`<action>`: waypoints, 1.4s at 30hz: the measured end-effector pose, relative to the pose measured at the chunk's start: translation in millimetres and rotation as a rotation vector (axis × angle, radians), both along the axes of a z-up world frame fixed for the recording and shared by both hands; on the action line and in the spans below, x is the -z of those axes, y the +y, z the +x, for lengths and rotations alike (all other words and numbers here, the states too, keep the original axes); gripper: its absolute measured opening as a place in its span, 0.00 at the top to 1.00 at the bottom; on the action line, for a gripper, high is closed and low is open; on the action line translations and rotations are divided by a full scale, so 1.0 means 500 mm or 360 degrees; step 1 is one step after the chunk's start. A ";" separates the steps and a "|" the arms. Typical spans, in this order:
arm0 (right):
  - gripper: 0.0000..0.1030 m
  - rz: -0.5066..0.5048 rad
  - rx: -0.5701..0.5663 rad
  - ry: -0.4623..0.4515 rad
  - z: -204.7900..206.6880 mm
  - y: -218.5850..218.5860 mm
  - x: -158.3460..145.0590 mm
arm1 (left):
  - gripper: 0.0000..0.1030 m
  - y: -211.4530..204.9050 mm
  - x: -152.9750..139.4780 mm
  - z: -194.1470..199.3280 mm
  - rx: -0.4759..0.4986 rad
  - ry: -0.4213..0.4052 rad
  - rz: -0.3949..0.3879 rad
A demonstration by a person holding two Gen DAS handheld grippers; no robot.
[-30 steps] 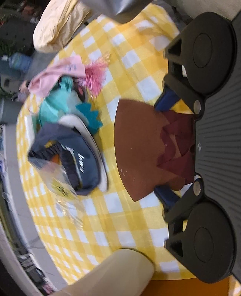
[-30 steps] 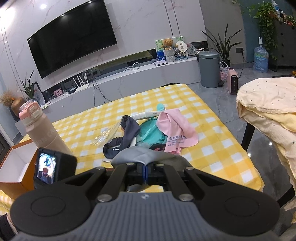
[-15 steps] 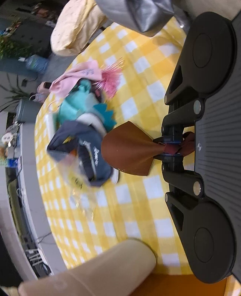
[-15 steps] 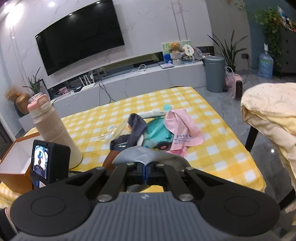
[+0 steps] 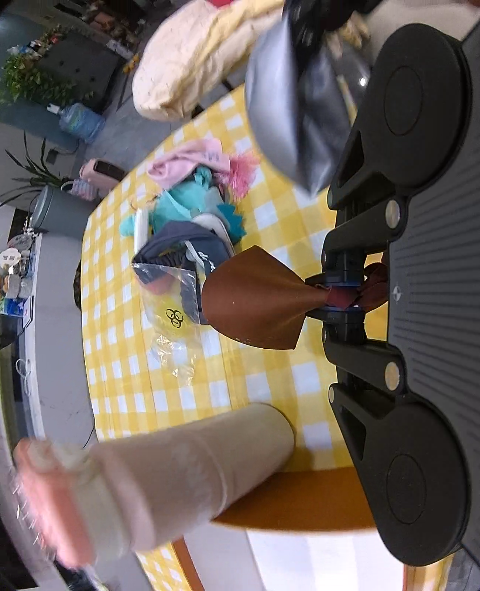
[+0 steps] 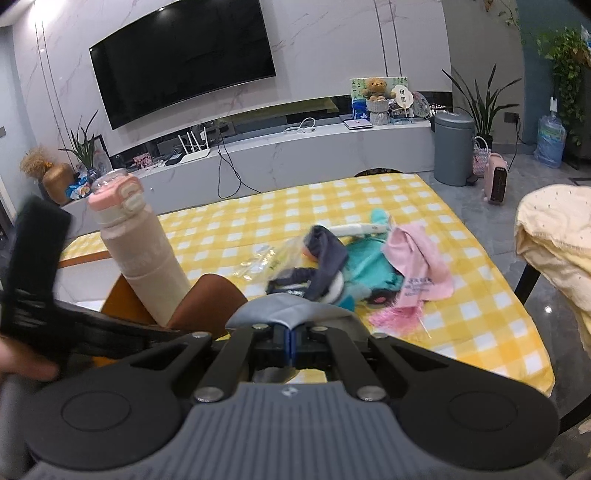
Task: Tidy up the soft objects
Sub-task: 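Grasp the brown cloth with the left tool while the right tool carries the grey cloth toward the box, then lower the brown cloth into the orange box and open the left tool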
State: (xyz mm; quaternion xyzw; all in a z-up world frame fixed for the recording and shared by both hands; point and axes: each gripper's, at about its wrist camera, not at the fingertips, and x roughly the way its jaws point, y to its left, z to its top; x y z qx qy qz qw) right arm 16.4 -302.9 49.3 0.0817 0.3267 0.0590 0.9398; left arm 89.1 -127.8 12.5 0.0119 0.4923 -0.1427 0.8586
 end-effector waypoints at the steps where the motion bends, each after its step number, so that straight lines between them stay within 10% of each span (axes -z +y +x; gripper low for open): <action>1: 1.00 -0.0007 -0.0007 -0.0011 0.001 0.014 -0.009 | 0.91 0.012 -0.018 -0.003 0.0014 0.0021 -0.0019; 15: 1.00 -0.0065 -0.0361 -0.0146 0.024 0.351 -0.144 | 0.91 0.331 -0.190 -0.012 -0.0020 0.0031 -0.0292; 27: 1.00 -0.0334 -0.0649 0.0152 0.145 0.590 -0.031 | 0.91 0.549 -0.028 0.105 -0.0399 0.0325 -0.0496; 42: 1.00 -0.0737 -0.0896 0.0468 0.214 0.645 0.089 | 0.89 0.529 0.124 0.189 -0.0378 0.0644 -0.0325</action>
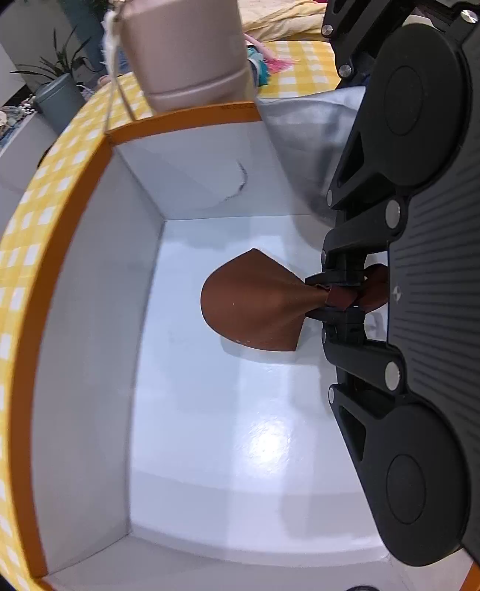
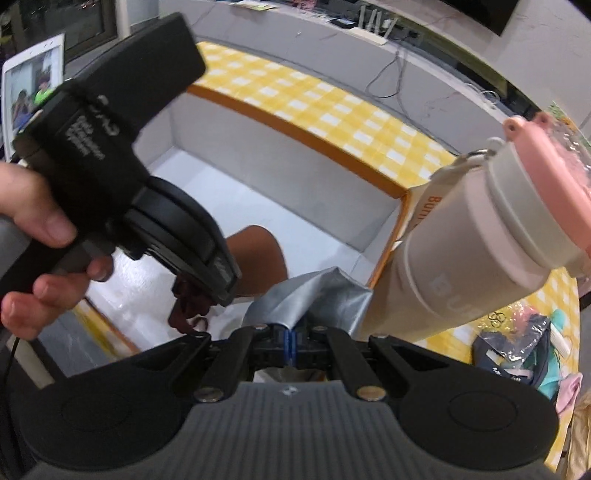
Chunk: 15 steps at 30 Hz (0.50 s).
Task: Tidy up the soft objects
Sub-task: 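Lower the brown cloth into the orange box and open the left tool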
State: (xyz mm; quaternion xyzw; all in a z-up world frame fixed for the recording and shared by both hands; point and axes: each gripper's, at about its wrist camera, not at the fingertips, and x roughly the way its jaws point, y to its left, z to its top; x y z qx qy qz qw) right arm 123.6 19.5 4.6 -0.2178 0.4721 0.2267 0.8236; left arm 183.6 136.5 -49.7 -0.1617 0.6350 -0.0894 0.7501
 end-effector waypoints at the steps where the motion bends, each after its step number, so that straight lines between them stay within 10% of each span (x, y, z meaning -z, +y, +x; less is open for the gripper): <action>1: 1.00 -0.0013 -0.0032 0.0011 -0.003 0.004 0.003 | 0.89 -0.005 0.003 0.000 0.0008 0.0009 -0.0002; 5: 1.00 -0.0071 -0.0122 -0.0028 -0.020 0.019 0.015 | 0.82 -0.022 0.021 -0.002 0.0049 0.0055 0.0041; 12: 0.98 -0.0027 -0.0059 -0.0051 -0.020 0.002 0.013 | 0.23 -0.037 0.022 -0.016 0.0010 0.0029 0.0103; 15: 0.98 -0.0014 -0.0053 -0.0050 -0.023 -0.002 0.011 | 0.19 -0.029 0.017 -0.018 -0.0076 0.0071 0.0122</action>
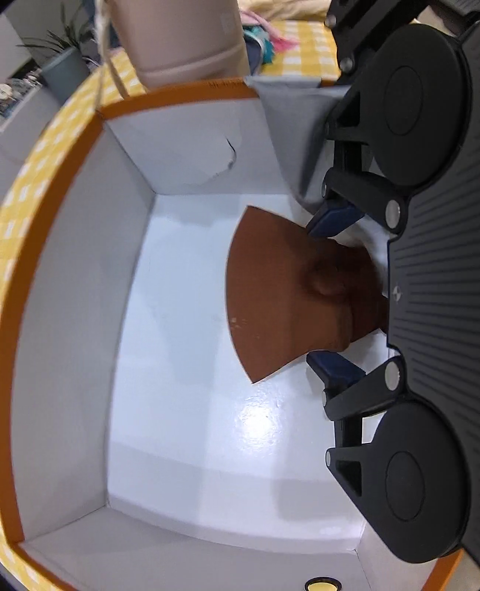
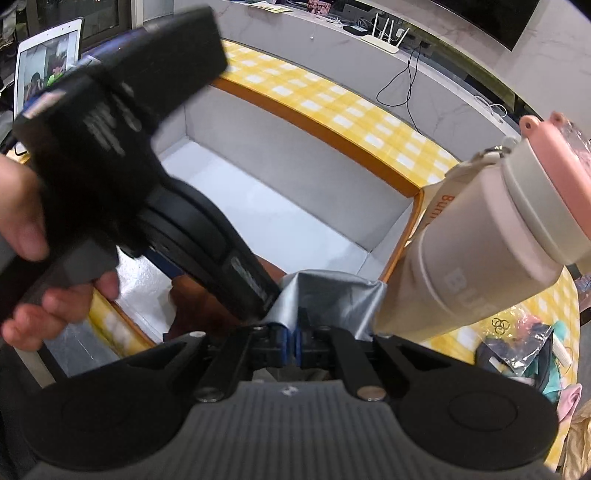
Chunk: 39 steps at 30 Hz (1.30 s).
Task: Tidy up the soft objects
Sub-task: 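Lower the brown cloth into the orange box and open the left tool, then lower the grey cloth into the orange box and open the right tool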
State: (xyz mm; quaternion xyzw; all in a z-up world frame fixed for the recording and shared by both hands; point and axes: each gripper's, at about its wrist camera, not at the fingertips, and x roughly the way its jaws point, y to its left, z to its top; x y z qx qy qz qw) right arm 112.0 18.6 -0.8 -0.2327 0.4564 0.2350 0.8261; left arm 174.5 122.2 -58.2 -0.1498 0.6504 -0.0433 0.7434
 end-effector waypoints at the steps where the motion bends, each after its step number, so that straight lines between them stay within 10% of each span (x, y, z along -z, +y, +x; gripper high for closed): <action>1: 0.98 -0.0005 -0.0004 -0.0003 -0.002 0.001 0.000 | 0.18 0.005 -0.004 -0.003 -0.0015 -0.0014 -0.0018; 7: 0.94 -0.0035 -0.0043 -0.0042 -0.015 0.016 0.003 | 0.15 0.053 -0.067 -0.045 -0.0074 -0.0200 -0.0126; 9: 0.63 -0.0039 -0.0045 -0.0060 -0.017 0.020 0.005 | 0.15 0.067 -0.086 -0.053 -0.0113 -0.0238 -0.0155; 15: 0.13 -0.0062 -0.0077 -0.0217 -0.042 0.034 -0.011 | 0.14 0.094 -0.133 -0.079 -0.0223 -0.0387 -0.0100; 39: 0.03 0.0065 0.0411 -0.0399 -0.122 -0.177 -0.119 | 0.13 0.035 -0.196 -0.115 -0.0124 -0.0426 -0.0256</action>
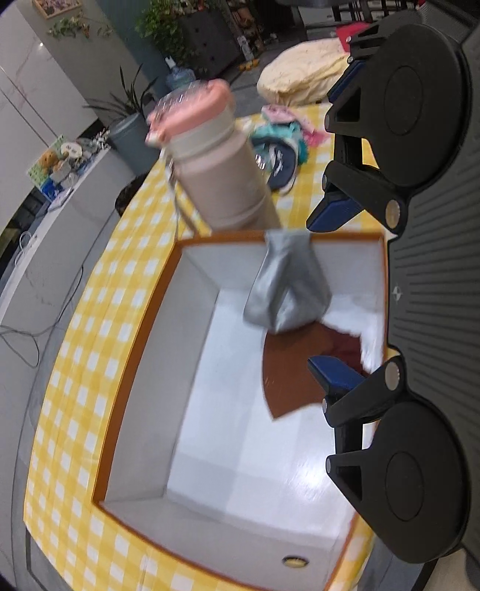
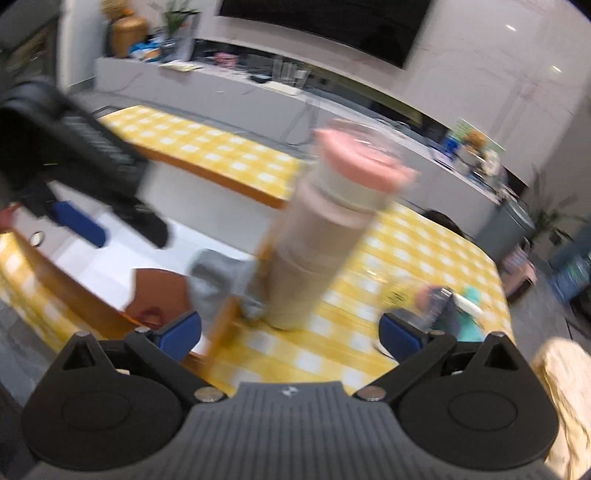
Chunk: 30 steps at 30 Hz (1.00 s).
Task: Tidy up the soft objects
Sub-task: 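Lower the grey cloth into the orange box and open the right tool, then grasp the pink towel with the right tool while the left tool reaches toward the navy cap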
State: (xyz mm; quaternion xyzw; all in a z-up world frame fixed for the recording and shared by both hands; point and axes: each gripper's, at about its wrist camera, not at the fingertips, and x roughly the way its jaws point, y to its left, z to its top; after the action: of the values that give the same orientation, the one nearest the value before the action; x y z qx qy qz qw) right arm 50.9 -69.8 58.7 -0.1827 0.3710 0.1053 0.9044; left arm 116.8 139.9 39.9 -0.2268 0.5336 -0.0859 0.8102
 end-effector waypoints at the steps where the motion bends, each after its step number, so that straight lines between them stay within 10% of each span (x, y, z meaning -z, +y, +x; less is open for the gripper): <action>1: 0.03 0.0003 0.0033 -0.0005 -0.001 -0.020 -0.002 | 0.13 -0.007 -0.004 -0.005 0.0003 -0.0004 -0.0016; 9: 0.03 0.0049 0.0348 -0.0009 -0.001 -0.208 0.013 | 0.13 -0.110 -0.010 -0.053 0.0157 -0.0029 -0.0257; 22: 0.03 0.0192 0.0616 -0.0132 0.036 -0.477 0.054 | 0.13 -0.333 0.071 -0.046 0.0439 0.0058 -0.0288; 30: 0.34 0.0235 0.0656 -0.0035 0.184 -0.616 0.179 | 0.13 -0.416 0.112 -0.038 0.0473 0.0118 -0.0283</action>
State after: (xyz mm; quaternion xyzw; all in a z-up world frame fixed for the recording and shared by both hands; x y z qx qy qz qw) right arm 142.9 -378.0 -30.9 -0.0373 0.3819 -0.0570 0.9217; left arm 97.9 -68.0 -15.9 -0.2192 0.5811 -0.2431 0.7451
